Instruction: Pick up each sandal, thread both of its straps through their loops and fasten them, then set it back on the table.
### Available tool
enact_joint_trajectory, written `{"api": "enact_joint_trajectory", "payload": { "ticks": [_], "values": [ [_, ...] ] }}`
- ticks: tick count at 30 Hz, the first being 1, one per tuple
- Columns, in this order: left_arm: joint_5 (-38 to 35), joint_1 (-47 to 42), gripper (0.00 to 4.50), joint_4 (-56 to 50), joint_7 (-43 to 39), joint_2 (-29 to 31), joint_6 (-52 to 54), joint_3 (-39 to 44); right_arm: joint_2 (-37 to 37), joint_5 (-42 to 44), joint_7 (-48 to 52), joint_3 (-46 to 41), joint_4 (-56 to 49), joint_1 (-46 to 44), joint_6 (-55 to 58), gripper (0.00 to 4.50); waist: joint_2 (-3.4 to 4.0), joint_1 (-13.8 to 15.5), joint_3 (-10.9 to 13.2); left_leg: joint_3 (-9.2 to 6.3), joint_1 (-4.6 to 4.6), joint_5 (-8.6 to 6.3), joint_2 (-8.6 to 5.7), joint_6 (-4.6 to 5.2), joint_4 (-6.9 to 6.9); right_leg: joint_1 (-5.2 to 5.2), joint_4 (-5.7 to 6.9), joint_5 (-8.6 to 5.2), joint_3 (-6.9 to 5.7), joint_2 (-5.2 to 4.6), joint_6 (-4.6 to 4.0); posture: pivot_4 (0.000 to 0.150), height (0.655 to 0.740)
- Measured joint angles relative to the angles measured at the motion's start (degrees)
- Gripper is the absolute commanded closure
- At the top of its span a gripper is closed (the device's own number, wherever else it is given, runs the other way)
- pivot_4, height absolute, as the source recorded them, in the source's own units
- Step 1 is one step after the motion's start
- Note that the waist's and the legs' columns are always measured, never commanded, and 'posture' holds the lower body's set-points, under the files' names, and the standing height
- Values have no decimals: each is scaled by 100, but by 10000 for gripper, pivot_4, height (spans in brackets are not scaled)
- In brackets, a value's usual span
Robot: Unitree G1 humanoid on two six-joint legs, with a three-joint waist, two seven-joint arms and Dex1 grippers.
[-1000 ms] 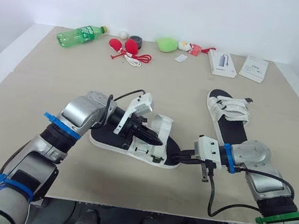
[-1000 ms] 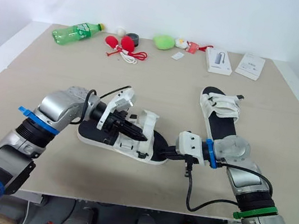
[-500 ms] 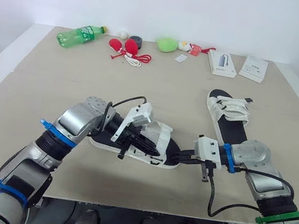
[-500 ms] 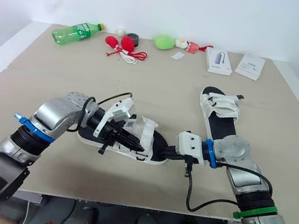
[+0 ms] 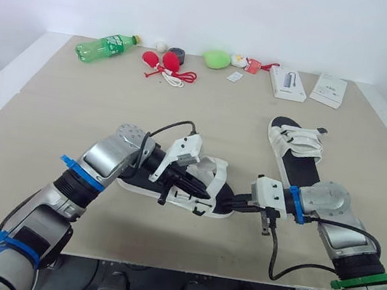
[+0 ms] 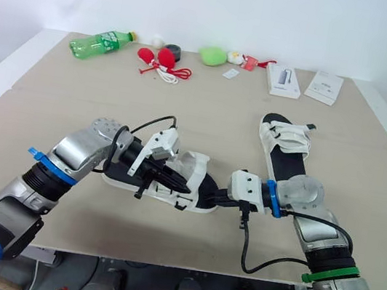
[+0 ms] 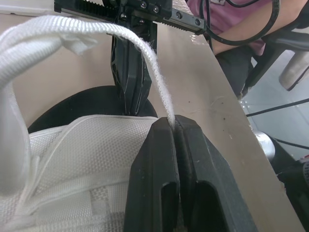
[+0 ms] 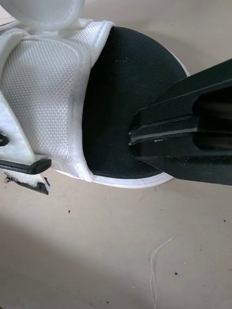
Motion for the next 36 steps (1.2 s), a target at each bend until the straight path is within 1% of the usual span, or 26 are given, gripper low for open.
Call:
{"api": "enact_joint_trajectory", "payload": {
  "ticks": [7,8,10,11,14,15,16,17,18,21,23,24,25,26,27,28,29,31,34,36],
  "values": [
    [-32,-50,43742,76,-128,-3,62,17,0,-23,5,6,7,-16,-15,45000,-1,1,-1,0,3,0,0,0,1,2,0,0,0,0,0,1500,7400],
    [-119,-55,41495,42,-284,86,178,28,3,-23,9,17,8,-30,-19,45000,0,-3,-1,0,1,0,0,0,0,0,0,0,0,1,0,1500,7400],
    [-213,-61,36034,-54,-449,256,286,44,7,-23,15,30,11,-44,-30,45000,0,-3,-1,0,1,0,1,0,-2,-2,0,0,0,1,-1,1500,7400],
    [-236,-67,31608,-111,-569,395,329,45,7,-23,25,31,33,-53,-47,45000,0,-4,-1,0,1,0,1,0,-3,-2,0,-1,0,1,-2,1500,7400],
    [-255,-64,18037,-194,-698,487,336,52,6,-29,62,30,113,-96,-68,45000,-2,3,-1,0,1,0,0,0,-1,1,0,-1,0,0,-1,1500,7400],
    [-272,-64,12174,-212,-716,486,338,55,6,-32,62,32,127,-104,-70,45000,-2,4,-1,0,1,0,0,0,1,1,0,0,0,0,0,1500,7400],
    [-320,-65,9541,-219,-722,481,364,89,7,-32,61,39,138,-105,-77,45000,-2,3,-1,1,1,1,0,0,4,1,0,2,1,0,2,1500,7400],
    [-371,-71,4293,-216,-718,480,411,184,12,-32,55,47,155,-116,-83,45000,-2,3,-1,1,1,2,1,2,5,0,0,3,1,0,2,1500,7400],
    [-406,-81,412,-216,-719,488,452,232,12,-32,55,50,161,-122,-85,45000,-2,2,0,1,1,3,1,3,5,-1,0,6,1,0,2,1500,7400],
    [-708,-264,412,-206,-752,765,876,622,13,-32,64,72,171,-142,-105,45000,-2,-4,1,1,-1,5,2,5,3,-6,1,6,1,0,2,1500,7400],
    [-1124,-274,412,-467,-997,1175,1426,805,16,-26,102,86,159,-157,-135,45000,-4,-10,1,2,-12,3,3,3,-2,-15,0,2,1,1,-3,1500,7400],
    [-1387,-175,412,-761,-1167,1467,1725,832,23,-22,119,94,151,-168,-140,45000,-3,-16,1,2,-16,1,3,0,-4,-19,0,-2,1,0,-4,1500,7400],
    [-1756,69,412,-1221,-1334,1889,2039,823,34,-17,126,107,138,-176,-145,45000,-1,-29,0,4,-15,-7,8,-5,-9,-20,0,-4,2,0,4,1500,7400],
    [-1985,289,412,-1488,-1430,2153,2194,800,31,-8,142,95,138,-164,-148,45000,-1,-24,0,3,-12,-11,8,-5,-10,-16,2,-5,1,1,13,1500,7400],
    [-2102,461,412,-1657,-1471,2326,2269,766,23,-5,156,92,134,-161,-151,45000,-2,-22,0,1,-12,-12,8,-6,-12,-16,2,-6,0,1,13,1500,7400],
    [-2232,852,412,-1952,-1489,2560,2305,696,9,-2,180,80,140,-157,-154,45000,-3,-19,-1,0,-11,-12,9,-5,-15,-17,2,-9,-2,2,8,1500,7400],
    [-2251,1114,412,-2112,-1466,2597,2312,663,-5,-5,183,73,151,-155,-154,45000,-5,-3,-2,-1,-11,-12,9,-6,-14,-16,2,-21,-3,2,-14,1500,7400],
    [-2304,1487,412,-2332,-1294,2470,2308,654,-8,-23,159,71,181,-153,-152,45000,-15,17,-3,-1,-12,-10,10,-6,-2,-14,3,-17,-4,2,-14,1500,7400],
    [-2286,1728,412,-2505,-730,2082,2158,706,-8,-36,113,73,222,-154,-152,45000,-22,17,-4,4,-12,-2,9,-3,9,-11,2,-13,-2,-1,-15,1500,7400],
    [-2064,1862,412,-2515,-241,1722,1849,771,-8,-39,112,75,234,-154,-152,45000,-22,18,-5,6,-10,1,7,0,10,-9,2,-13,0,-4,-15,1500,7400]
  ]
}}
